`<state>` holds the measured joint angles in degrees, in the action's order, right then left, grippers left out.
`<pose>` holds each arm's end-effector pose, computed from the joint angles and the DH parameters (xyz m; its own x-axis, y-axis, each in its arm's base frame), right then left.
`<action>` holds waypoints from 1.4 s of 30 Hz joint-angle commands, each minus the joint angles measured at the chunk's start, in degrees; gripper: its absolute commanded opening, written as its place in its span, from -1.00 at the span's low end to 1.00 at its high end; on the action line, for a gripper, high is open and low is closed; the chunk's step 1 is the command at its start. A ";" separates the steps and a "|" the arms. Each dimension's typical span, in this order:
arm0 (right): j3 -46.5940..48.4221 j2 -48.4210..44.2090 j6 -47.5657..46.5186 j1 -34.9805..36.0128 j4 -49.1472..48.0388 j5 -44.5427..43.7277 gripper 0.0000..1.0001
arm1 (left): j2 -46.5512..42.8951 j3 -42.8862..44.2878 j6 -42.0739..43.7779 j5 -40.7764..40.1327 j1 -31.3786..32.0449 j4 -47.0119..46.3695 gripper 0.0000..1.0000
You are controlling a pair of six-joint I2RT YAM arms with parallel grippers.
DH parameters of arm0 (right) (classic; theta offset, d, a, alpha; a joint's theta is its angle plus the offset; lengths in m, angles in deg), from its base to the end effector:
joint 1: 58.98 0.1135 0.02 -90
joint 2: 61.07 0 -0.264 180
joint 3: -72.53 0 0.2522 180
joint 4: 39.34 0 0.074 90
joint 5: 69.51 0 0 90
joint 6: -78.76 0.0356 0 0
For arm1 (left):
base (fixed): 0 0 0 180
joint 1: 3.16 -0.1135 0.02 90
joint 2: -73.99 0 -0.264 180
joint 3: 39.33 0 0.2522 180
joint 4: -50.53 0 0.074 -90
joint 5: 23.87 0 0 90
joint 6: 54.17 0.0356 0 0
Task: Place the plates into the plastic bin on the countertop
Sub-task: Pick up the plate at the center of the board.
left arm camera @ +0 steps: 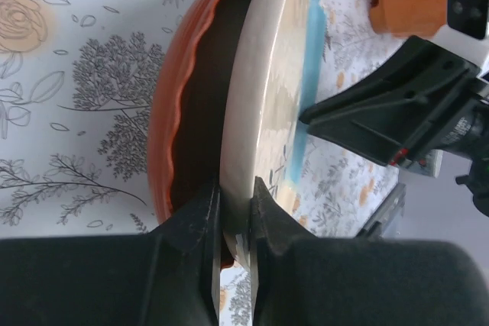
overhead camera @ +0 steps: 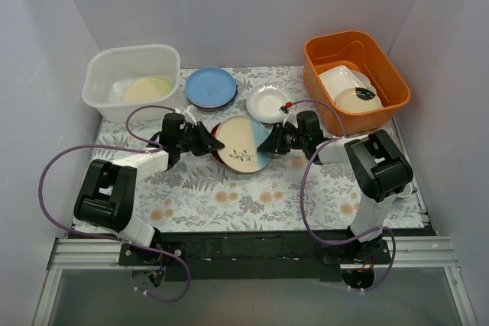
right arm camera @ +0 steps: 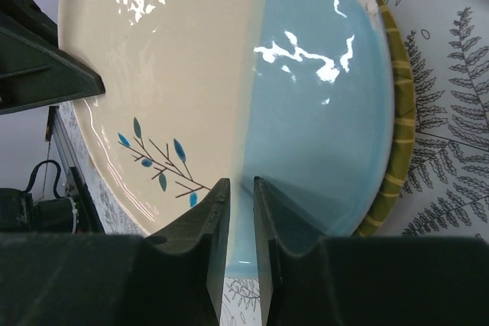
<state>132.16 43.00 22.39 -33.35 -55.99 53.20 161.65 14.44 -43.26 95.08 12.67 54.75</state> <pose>0.3128 0.1714 0.1445 -0.7903 0.1377 -0.5971 -0.4291 0.5712 0.6997 0.2852 -0.0988 0.1718 -0.7066 -0.6928 0.1444 -0.4685 0.3050 -0.8291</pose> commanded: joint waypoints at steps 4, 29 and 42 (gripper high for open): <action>0.19 2.28 -0.58 1.27 1.85 0.86 -0.45 | -2.84 -1.33 -0.10 0.85 1.65 -1.10 -1.00; -0.69 -14.77 -4.27 1.88 13.18 -3.26 -0.02 | -6.01 0.16 -3.88 3.92 1.65 -2.32 -1.00; -1.74 -22.60 -6.12 1.88 16.71 -7.31 0.50 | -9.25 0.42 -5.63 5.15 1.65 -2.24 -1.00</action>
<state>131.39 22.39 17.40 -31.71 -39.53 47.19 157.80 12.69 -47.53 95.69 13.85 56.21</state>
